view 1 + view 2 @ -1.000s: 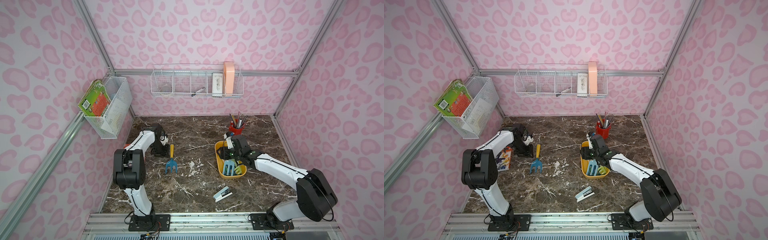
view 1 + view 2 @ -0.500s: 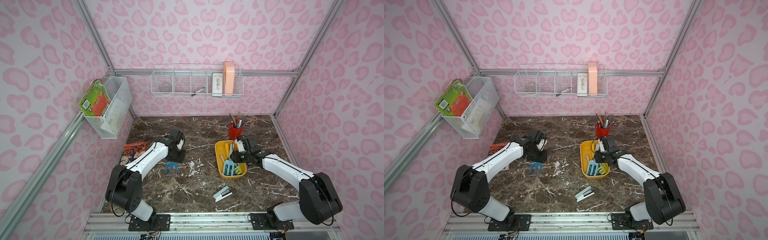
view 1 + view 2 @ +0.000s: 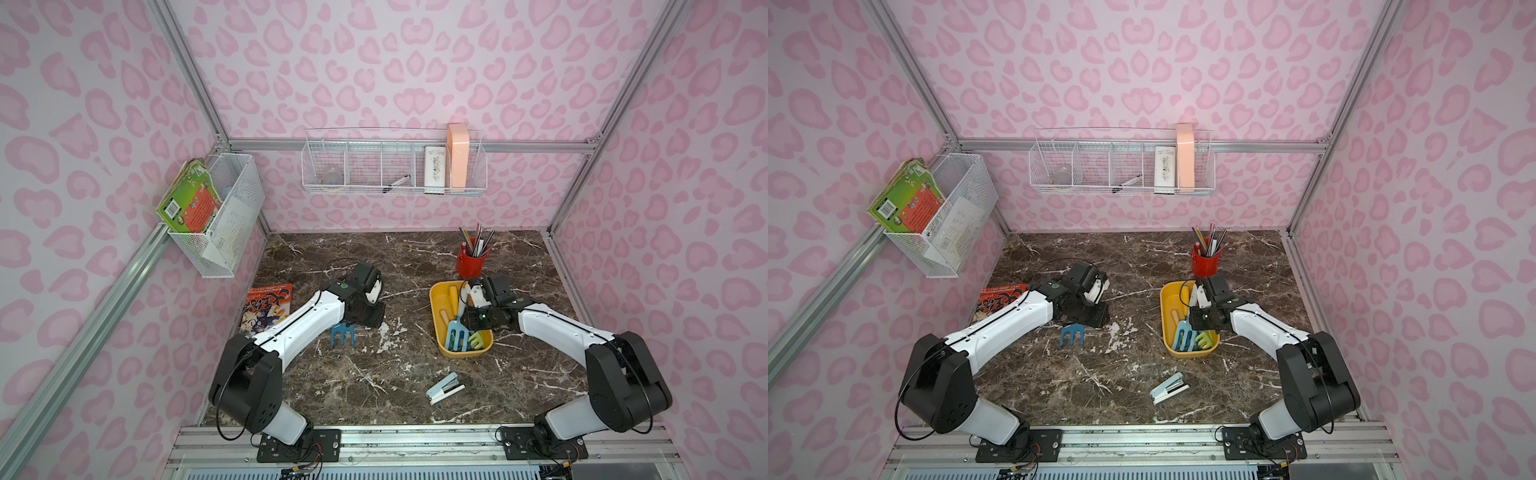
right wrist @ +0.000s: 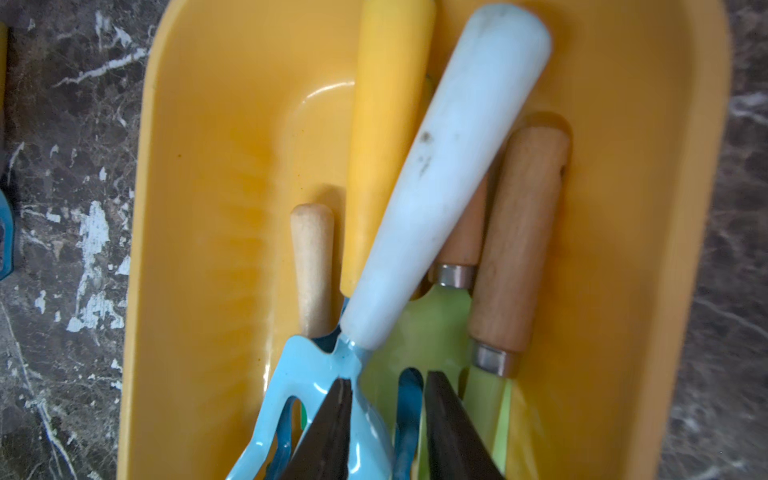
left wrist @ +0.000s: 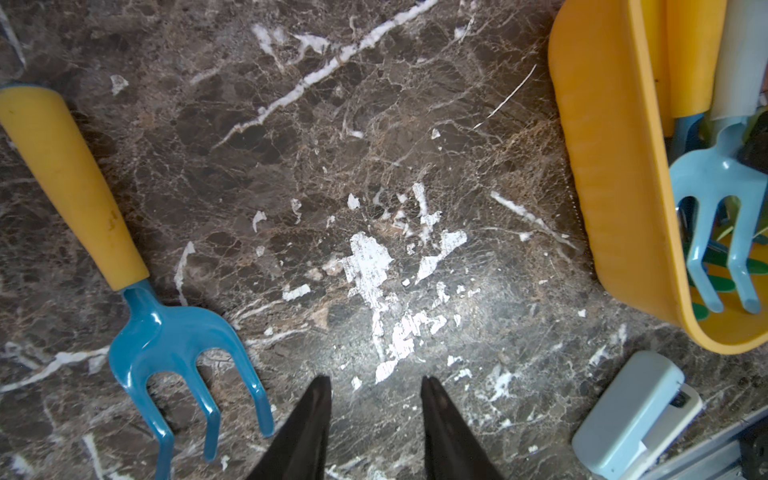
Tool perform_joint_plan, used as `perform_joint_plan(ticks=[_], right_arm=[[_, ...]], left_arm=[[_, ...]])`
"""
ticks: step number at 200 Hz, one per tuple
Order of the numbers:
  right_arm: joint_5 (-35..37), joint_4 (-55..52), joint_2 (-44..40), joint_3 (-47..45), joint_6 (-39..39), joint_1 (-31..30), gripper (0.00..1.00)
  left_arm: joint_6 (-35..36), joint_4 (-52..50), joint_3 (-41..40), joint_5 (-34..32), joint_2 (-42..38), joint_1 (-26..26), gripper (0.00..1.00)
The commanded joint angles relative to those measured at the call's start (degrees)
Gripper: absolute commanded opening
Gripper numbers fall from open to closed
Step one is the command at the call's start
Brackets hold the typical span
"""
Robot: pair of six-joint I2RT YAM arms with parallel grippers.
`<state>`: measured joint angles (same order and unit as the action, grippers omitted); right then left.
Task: Take the hand rake out of the storage box
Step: Pick up the rake from the storage box.
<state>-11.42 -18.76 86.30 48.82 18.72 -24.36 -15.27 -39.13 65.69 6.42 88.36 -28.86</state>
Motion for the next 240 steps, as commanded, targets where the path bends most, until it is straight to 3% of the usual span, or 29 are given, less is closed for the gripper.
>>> perform_joint_plan(ticks=[1,97,130,180,240], right_arm=[[-1.30,-0.03,-0.07,0.28,-0.42,-0.59,0.29],[-2.79,1.04,1.14,-1.11,0.20,-0.67,0.15],[-5.03,3.01,-0.19,-2.62,1.47,-0.67,0.04],[-5.60,3.96,-2.77,-2.99,1.93,0.07,0.00],[-9.76,4.70,-6.84,-0.35,0.98,1.24,0.00]], left_arm=[[-0.56,0.11,0.91,0.83,0.08,-0.08,0.41],[1.25,0.02,2.58,5.71,-2.18,-0.75,0.40],[0.93,0.20,3.30,6.54,-2.92,-1.29,0.40],[0.83,0.89,4.75,10.90,-2.79,-3.09,0.40],[0.87,8.43,4.79,24.12,-0.58,-4.58,0.41]])
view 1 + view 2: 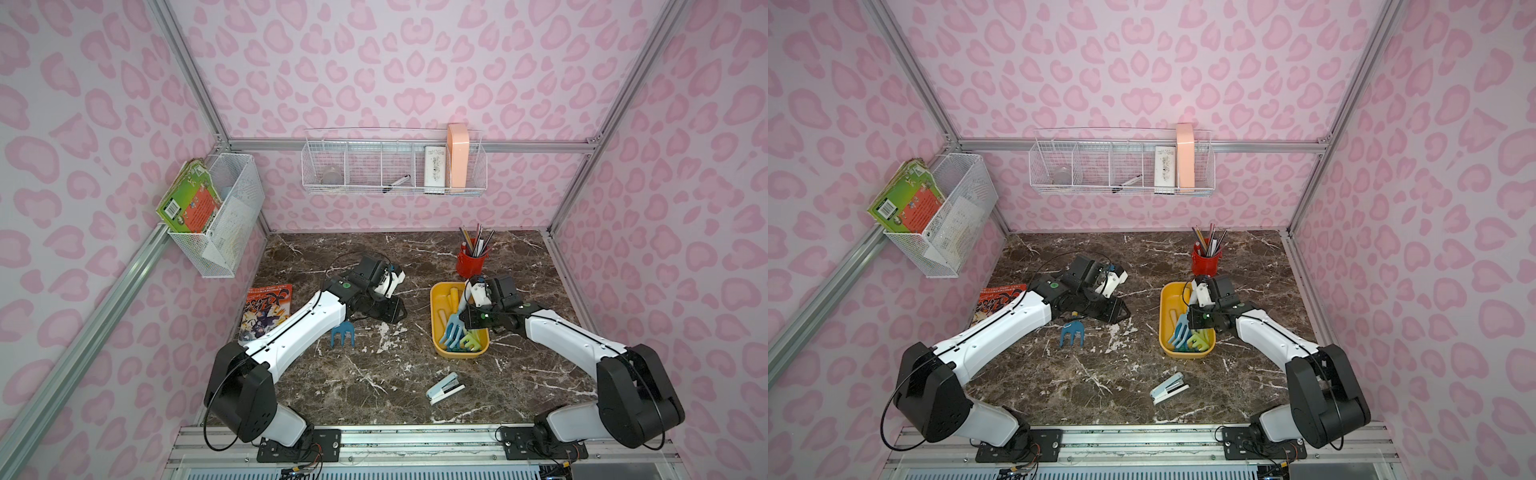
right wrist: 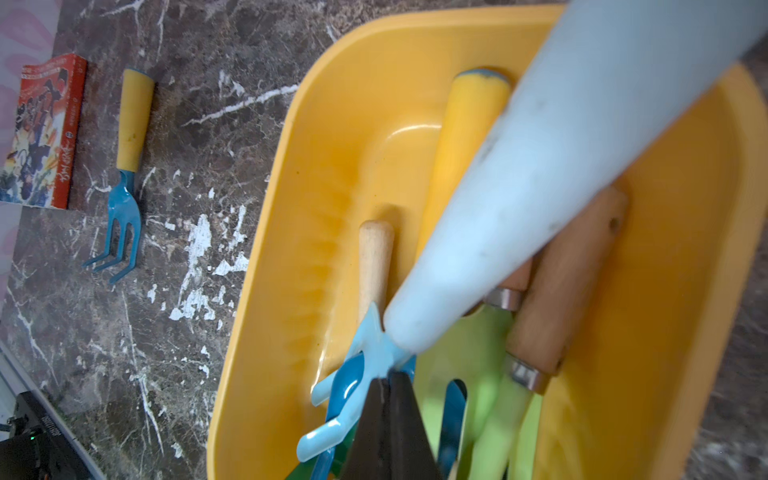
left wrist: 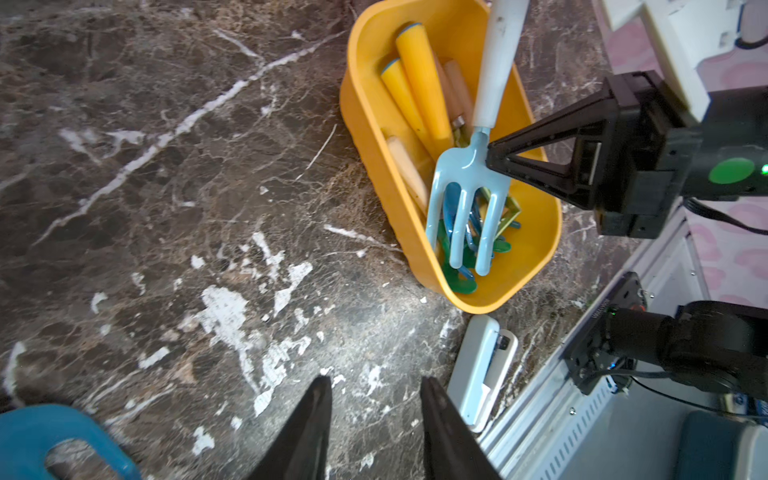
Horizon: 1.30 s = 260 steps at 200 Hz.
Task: Take the hand rake out of the storage box
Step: Pick up the rake from the storage box.
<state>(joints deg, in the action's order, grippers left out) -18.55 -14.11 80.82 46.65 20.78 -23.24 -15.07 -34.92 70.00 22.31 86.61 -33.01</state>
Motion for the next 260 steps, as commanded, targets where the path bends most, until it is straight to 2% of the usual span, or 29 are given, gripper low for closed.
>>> perform_joint_plan(ticks=[1,39,84,123,177,223,240,260], right_arm=[[-2.72,0.05,-1.40,1.93,-1.08,0.13,0.00],[-5.95,-1.25,-2.75,5.03,-3.90,0.48,0.00],[-11.23,-0.89,-4.24,5.42,-8.46,1.07,0.00],[-20.19,3.23,-5.93,3.78,-9.26,1.63,0.00],[-25.28,5.93,-6.99,2.11,-10.42,1.07,0.00],[-25.75,7.59,-5.00,2.56,-9.16,-1.70,0.00],[-25.75,9.90,-4.48,2.31,-7.68,-2.66,0.00],[-25.32,11.84,-4.24,1.95,-6.54,-3.00,0.00]], left_arm=[[0.71,4.32,0.53,8.48,1.18,-0.45,0.41],[3.13,7.66,1.73,15.13,3.66,-0.56,0.46],[3.54,9.64,3.80,19.01,8.04,-0.56,0.47],[4.08,11.30,5.22,22.05,11.24,-0.56,0.48],[4.16,13.62,5.07,24.26,12.92,-0.56,0.46],[3.90,14.41,4.68,25.23,13.16,-0.56,0.38],[3.82,15.04,4.02,25.64,12.63,-0.56,0.30],[4.33,14.81,3.29,26.25,12.06,-0.53,0.16]])
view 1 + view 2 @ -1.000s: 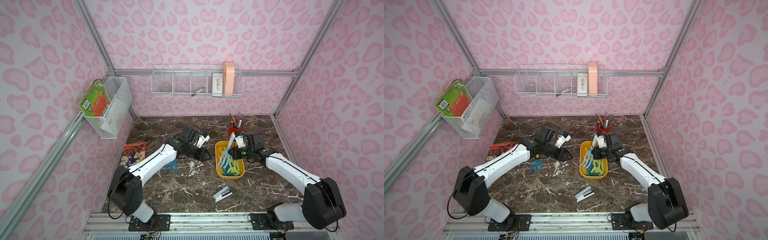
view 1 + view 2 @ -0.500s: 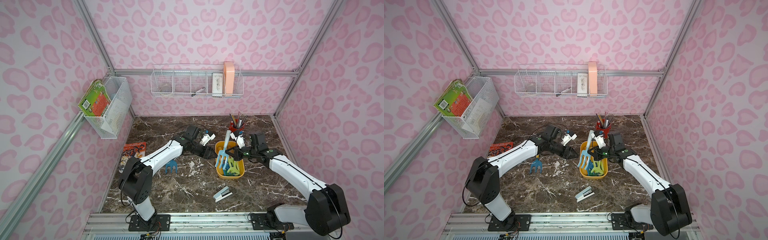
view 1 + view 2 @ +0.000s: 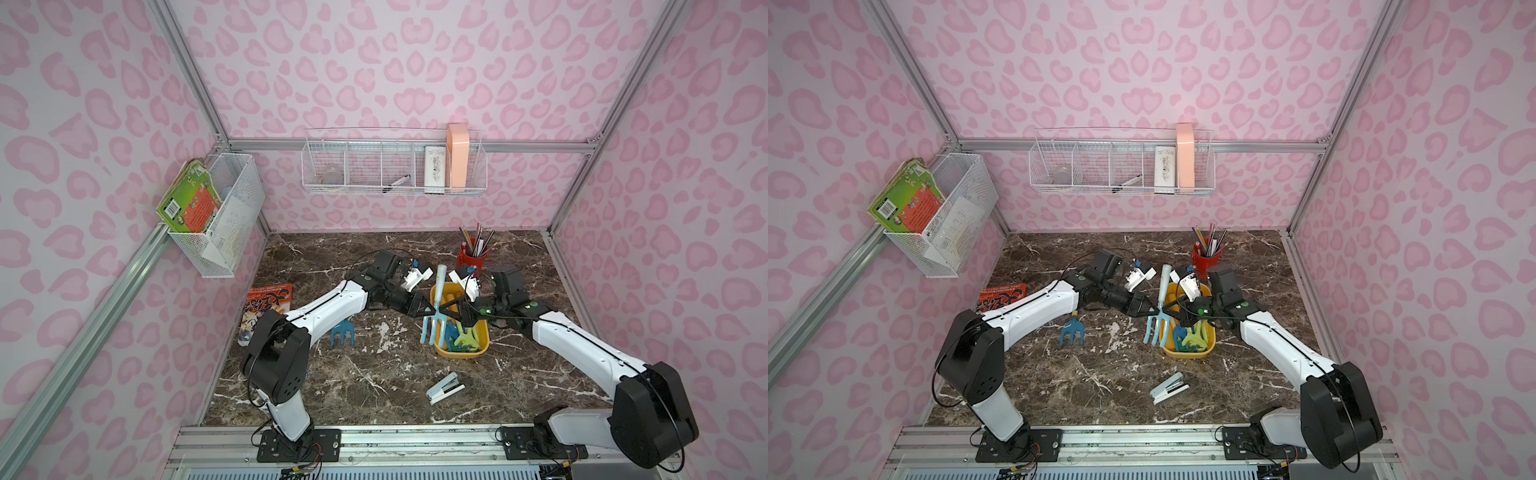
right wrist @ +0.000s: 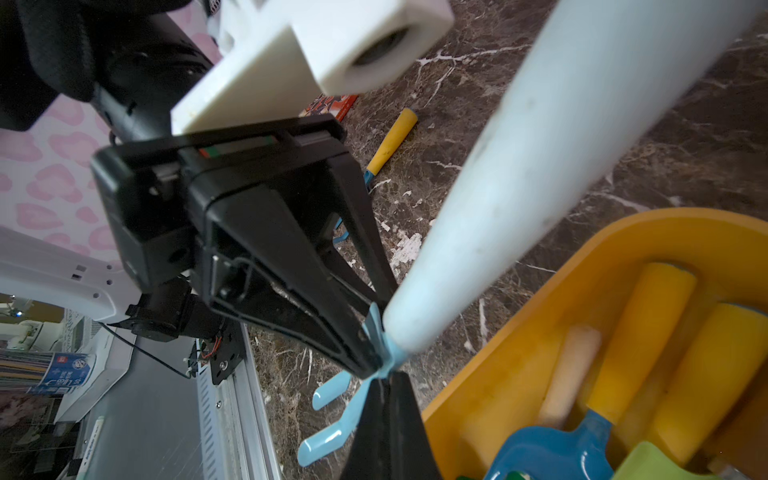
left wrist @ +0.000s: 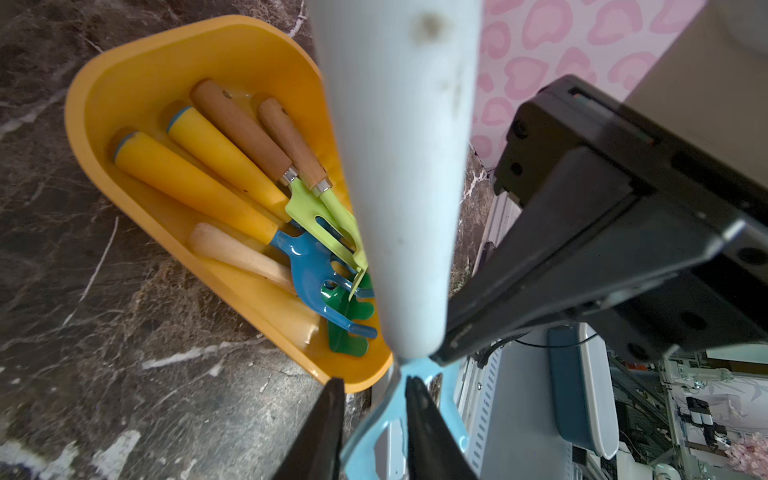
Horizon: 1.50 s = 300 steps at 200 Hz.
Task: Take the hand rake out of the storage box
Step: Pick up the rake from the storage box, then place the rake at the center of the board.
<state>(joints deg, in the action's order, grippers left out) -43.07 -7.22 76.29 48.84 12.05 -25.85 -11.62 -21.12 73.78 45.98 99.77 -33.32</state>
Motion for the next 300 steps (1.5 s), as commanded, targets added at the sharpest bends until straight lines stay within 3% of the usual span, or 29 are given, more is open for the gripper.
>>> perform_joint_plan(ticks=[1,31,59,85,117,151,197,278,300], right_arm=[[-0.79,5.08,0.32,-0.28,2.22,-0.46,0.00],[-0.11,6.59,1.11,-1.02,2.97,-0.37,0.00],[0.44,8.32,1.76,-1.86,4.02,-0.40,0.00],[2.75,6.72,1.73,-1.21,2.90,-0.30,0.38],[4.31,5.10,-0.34,-2.26,2.18,1.96,0.49],[4.26,4.70,-1.37,-4.57,2.14,5.57,0.52],[7.47,3.62,0.98,-4.50,2.08,4.48,0.52],[10.28,4.77,2.64,-4.47,3.48,0.87,0.53],[10.24,6.16,2.32,-5.07,4.63,0.25,0.53]], left_arm=[[0.89,1.01,-0.57,2.60,-1.12,-0.24,0.15],[1.28,1.17,-2.21,2.85,-2.30,-0.12,0.00],[0.36,2.29,-3.76,3.11,-3.79,0.32,0.00],[2.79,-2.39,-3.24,-0.59,-4.35,1.36,0.00],[10.62,-12.98,-1.98,-7.82,-4.32,4.54,0.00],[15.48,-19.08,-2.37,-14.36,-2.72,10.63,0.00],[19.73,-26.04,1.28,-18.31,3.68,16.14,0.00],[24.67,-30.31,5.81,-20.38,10.91,21.29,0.00],[24.36,-28.59,4.69,-18.11,11.48,23.23,0.00]])
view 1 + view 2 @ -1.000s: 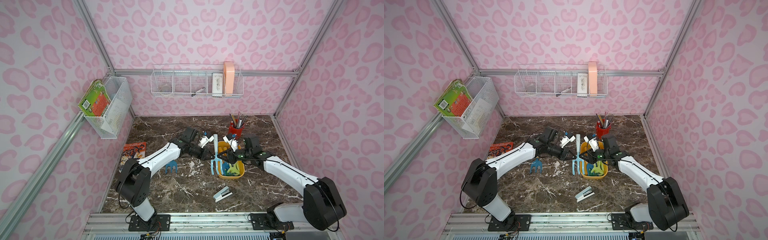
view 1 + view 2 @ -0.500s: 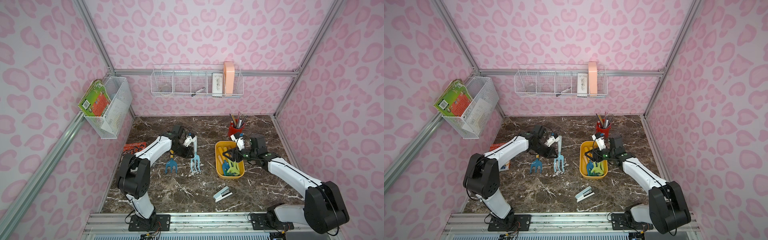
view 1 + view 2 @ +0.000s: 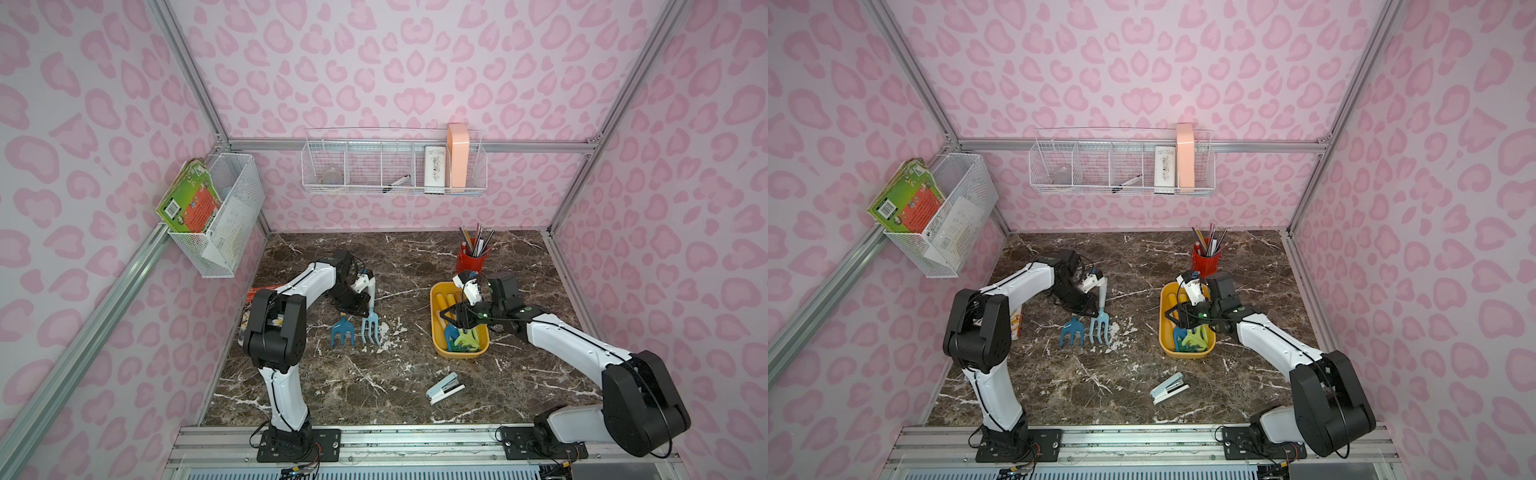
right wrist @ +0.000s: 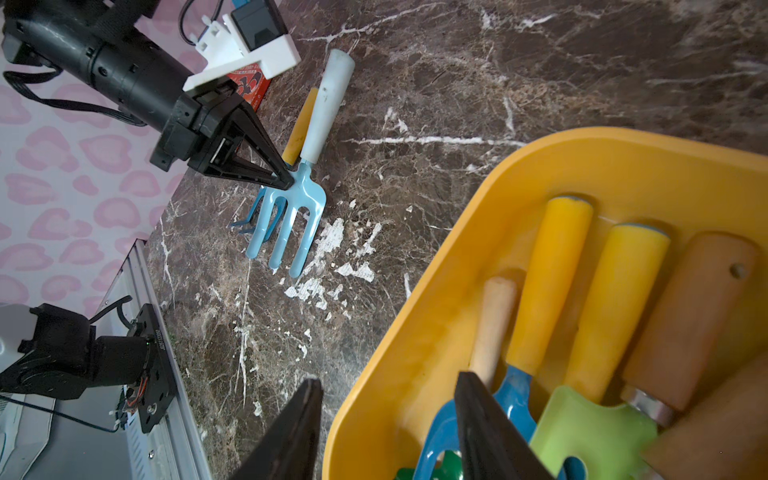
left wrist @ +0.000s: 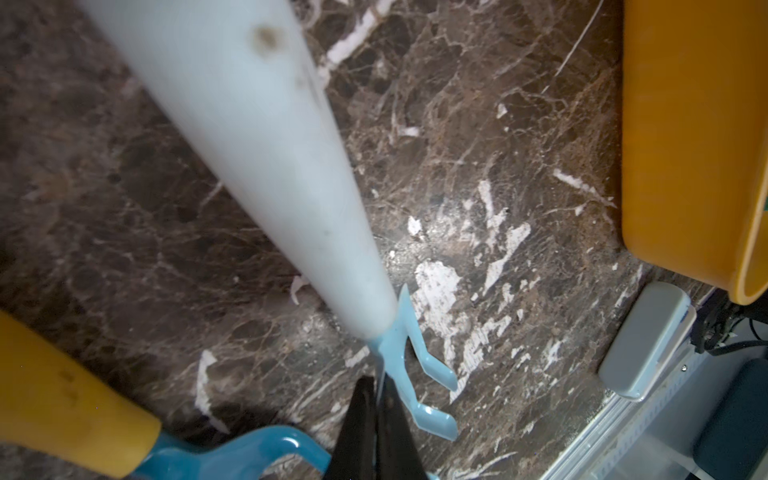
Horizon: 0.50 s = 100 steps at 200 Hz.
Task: Take the hand rake out of the storage box
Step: Place the rake at the center of the board.
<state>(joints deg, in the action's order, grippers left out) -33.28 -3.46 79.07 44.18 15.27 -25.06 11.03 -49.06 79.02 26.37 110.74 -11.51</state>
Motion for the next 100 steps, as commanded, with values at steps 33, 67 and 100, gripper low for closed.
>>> perform_joint_plan(ticks=[33,67,100], right_arm=[[1.16,1.97,-0.32,-0.06,1.43,-1.30,0.53],[2.80,1.50,-1.26,-0.72,1.86,-1.63,0.53],[6.07,-0.64,-1.50,-1.03,3.40,-1.30,0.53]], left_arm=[[1.49,0.36,-0.29,3.06,2.45,2.37,0.00],[1.01,0.50,0.52,3.29,4.21,2.45,0.00],[0.75,-0.32,0.35,1.76,4.99,2.53,0.05]])
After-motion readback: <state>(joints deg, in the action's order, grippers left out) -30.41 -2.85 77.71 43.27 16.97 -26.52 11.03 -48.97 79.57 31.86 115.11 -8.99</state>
